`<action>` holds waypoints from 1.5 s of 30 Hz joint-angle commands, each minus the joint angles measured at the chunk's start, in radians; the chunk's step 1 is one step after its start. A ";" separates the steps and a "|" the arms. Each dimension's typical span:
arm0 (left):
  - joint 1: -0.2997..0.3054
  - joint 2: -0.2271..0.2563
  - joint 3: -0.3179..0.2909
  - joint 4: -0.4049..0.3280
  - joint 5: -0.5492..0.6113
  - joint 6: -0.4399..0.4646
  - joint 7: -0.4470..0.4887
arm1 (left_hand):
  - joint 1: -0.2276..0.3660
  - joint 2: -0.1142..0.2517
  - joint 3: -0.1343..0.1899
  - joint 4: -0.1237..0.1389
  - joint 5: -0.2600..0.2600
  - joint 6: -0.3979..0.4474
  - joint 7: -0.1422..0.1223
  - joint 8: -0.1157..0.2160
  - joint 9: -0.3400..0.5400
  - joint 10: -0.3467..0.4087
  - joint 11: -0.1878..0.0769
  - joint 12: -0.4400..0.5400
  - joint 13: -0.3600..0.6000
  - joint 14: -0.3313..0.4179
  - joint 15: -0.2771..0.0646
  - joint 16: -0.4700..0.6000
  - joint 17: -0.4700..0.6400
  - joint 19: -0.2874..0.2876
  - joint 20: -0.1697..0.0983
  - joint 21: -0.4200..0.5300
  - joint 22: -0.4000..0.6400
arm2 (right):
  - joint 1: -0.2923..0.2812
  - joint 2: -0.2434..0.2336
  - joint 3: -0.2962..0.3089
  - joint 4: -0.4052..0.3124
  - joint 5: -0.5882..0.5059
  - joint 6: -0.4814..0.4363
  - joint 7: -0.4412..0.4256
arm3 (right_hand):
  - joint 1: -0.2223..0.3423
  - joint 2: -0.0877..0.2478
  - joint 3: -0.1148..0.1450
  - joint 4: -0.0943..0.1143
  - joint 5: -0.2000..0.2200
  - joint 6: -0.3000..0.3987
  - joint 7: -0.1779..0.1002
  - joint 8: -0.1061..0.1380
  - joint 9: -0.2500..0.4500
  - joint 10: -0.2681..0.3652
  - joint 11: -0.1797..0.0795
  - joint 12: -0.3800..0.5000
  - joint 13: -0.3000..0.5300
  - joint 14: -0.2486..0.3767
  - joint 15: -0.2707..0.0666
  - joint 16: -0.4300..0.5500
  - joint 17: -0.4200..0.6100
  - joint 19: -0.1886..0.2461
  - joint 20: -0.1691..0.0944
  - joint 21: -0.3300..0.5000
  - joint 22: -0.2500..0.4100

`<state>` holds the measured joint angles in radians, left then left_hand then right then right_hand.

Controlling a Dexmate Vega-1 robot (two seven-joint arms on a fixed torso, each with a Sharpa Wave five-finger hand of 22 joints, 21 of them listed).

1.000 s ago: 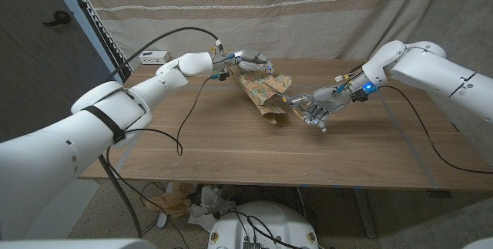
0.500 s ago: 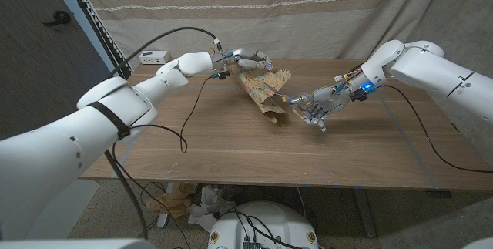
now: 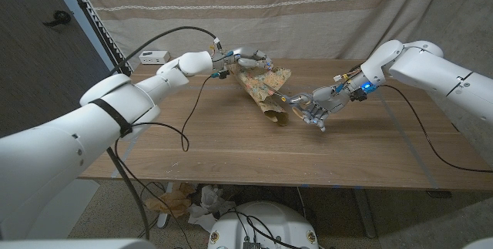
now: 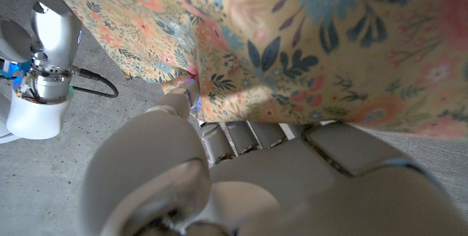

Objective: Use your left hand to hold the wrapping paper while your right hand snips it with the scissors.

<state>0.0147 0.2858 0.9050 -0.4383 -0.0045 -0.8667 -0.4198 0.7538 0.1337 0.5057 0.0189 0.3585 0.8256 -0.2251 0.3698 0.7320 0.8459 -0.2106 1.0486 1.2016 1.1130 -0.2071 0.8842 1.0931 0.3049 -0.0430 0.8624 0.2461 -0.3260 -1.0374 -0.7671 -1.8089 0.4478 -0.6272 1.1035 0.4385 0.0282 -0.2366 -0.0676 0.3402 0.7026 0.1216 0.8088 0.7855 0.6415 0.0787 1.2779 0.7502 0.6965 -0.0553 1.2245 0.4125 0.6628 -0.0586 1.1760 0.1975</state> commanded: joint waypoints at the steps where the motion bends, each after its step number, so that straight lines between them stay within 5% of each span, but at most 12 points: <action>1: 0.001 -0.004 0.008 0.004 -0.008 -0.008 0.000 | -0.006 0.004 0.009 -0.001 -0.003 0.066 0.001 0.004 0.003 0.008 0.000 0.000 0.004 -0.001 -0.011 0.003 -0.001 -0.005 -0.065 0.011 -0.001 | -0.007 -0.007 0.008 -0.008 0.010 -0.005 -0.009 | 0.005 0.012 0.002 -0.003 0.005 0.052 0.058 -0.006 0.003 0.017 0.013 0.001 -0.002 -0.017 -0.040 0.005 0.002 0.005 -0.003 0.002 0.002; 9: 0.008 0.001 0.008 -0.011 -0.004 -0.013 0.005 | -0.008 0.003 0.010 -0.001 -0.004 0.066 0.001 0.004 0.006 0.008 0.000 -0.001 0.004 0.009 -0.011 0.012 0.007 -0.005 -0.063 0.014 -0.003 | -0.012 -0.015 0.011 -0.020 0.016 -0.009 -0.010 | -0.013 0.076 0.020 0.022 0.005 0.060 0.050 -0.010 -0.004 0.028 0.005 0.000 -0.012 -0.011 -0.045 -0.001 -0.002 0.003 -0.003 0.008 0.008; 21: 0.039 0.027 -0.007 -0.068 0.011 -0.020 0.038 | -0.011 0.003 0.013 -0.001 -0.005 0.067 0.001 0.001 0.005 0.010 -0.001 -0.004 0.004 0.000 -0.011 0.006 -0.001 -0.008 -0.067 0.018 -0.005 | -0.022 -0.020 0.020 -0.045 0.023 -0.021 -0.030 | 0.056 0.139 0.075 -0.002 0.006 0.093 0.031 -0.006 -0.019 0.058 -0.014 0.000 -0.033 0.001 -0.068 0.006 -0.006 -0.005 -0.012 0.027 0.026; 25: 0.044 0.032 -0.012 -0.078 0.015 -0.019 0.041 | -0.010 0.002 0.013 -0.001 -0.005 0.067 0.001 0.003 0.007 0.010 0.000 -0.004 0.005 0.006 -0.011 0.012 0.005 -0.007 -0.065 0.018 -0.006 | -0.022 -0.019 0.019 -0.053 0.020 -0.023 -0.036 | 0.171 0.174 0.163 -0.044 0.007 0.124 0.014 0.005 -0.028 0.096 -0.032 0.006 -0.054 0.022 -0.084 0.016 -0.012 -0.001 -0.032 0.060 0.043; 28: 0.047 0.036 -0.015 -0.086 0.016 -0.012 0.038 | -0.011 0.002 0.013 -0.001 -0.005 0.066 0.001 0.001 0.006 0.010 0.000 -0.004 0.005 0.003 -0.011 0.010 0.003 -0.007 -0.066 0.019 -0.006 | -0.013 -0.011 0.006 -0.040 0.012 -0.008 -0.015 | 0.245 0.184 0.239 -0.054 0.003 0.138 0.008 0.018 -0.022 0.118 -0.040 0.012 -0.059 0.039 -0.100 0.018 -0.016 0.018 -0.055 0.076 0.030; 31: 0.044 0.030 -0.020 -0.069 0.004 0.000 0.021 | -0.011 0.002 0.014 -0.002 -0.005 0.065 0.001 0.000 0.006 0.010 -0.001 -0.004 0.005 0.001 -0.011 0.006 -0.002 -0.008 -0.066 0.019 -0.007 | -0.013 -0.009 0.006 -0.044 0.012 -0.016 -0.020 | 0.397 0.191 0.386 -0.078 -0.003 0.148 0.004 0.047 0.007 0.134 -0.037 0.012 -0.068 0.052 -0.101 0.005 -0.027 0.017 -0.073 0.094 0.006; 32: 0.044 0.028 -0.023 -0.065 -0.003 0.001 0.014 | -0.011 0.002 0.014 -0.002 -0.005 0.066 0.001 0.001 0.007 0.010 0.000 -0.004 0.005 0.006 -0.011 0.012 0.003 -0.008 -0.066 0.020 -0.007 | -0.015 -0.008 0.008 -0.045 0.016 -0.018 -0.025 | 0.423 0.187 0.416 -0.073 -0.009 0.150 -0.001 0.057 0.020 0.137 -0.050 0.014 -0.067 0.059 -0.117 0.002 -0.028 0.015 -0.073 0.101 0.003; 36: 0.047 0.035 -0.022 -0.074 0.009 -0.004 0.031 | -0.012 0.001 0.015 -0.002 -0.006 0.068 0.001 0.002 0.008 0.010 0.000 -0.005 0.005 0.010 -0.011 0.016 0.007 -0.007 -0.065 0.021 -0.008 | -0.021 -0.008 0.012 -0.050 0.019 -0.022 -0.041 | 0.458 0.184 0.463 -0.059 -0.026 0.155 0.013 0.071 0.034 0.137 -0.049 0.018 -0.059 0.060 -0.117 0.001 -0.014 0.010 -0.075 0.118 0.000; 45: 0.059 0.049 -0.027 -0.104 0.019 0.008 0.037 | -0.013 0.001 0.016 -0.002 -0.006 0.069 0.001 -0.001 0.005 0.011 0.000 -0.005 0.005 0.012 -0.011 0.018 0.006 -0.009 -0.067 0.023 -0.009 | -0.016 -0.005 0.004 -0.045 0.018 -0.028 -0.037 | 0.484 0.176 0.500 -0.047 -0.049 0.162 0.017 0.075 0.027 0.138 -0.050 0.019 -0.058 0.063 -0.111 -0.005 -0.009 0.001 -0.072 0.138 -0.002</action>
<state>0.0604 0.3200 0.8870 -0.5141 0.0054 -0.8716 -0.3888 0.7502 0.1371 0.5141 0.0164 0.3545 0.8256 -0.2251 0.3648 0.7338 0.8458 -0.2105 1.0487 1.2046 1.1130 -0.2071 0.8945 1.0924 0.2958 -0.0412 0.8779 0.2369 -0.3440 -1.0467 -0.7572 -1.8546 0.4638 -0.6464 1.0716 0.8581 0.1538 0.2350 -0.1036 0.2970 0.7989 0.0823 0.8739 0.8143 0.7026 0.0504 1.2923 0.6857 0.7523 -0.0782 1.2239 0.4003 0.6733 -0.0631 1.3056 0.1947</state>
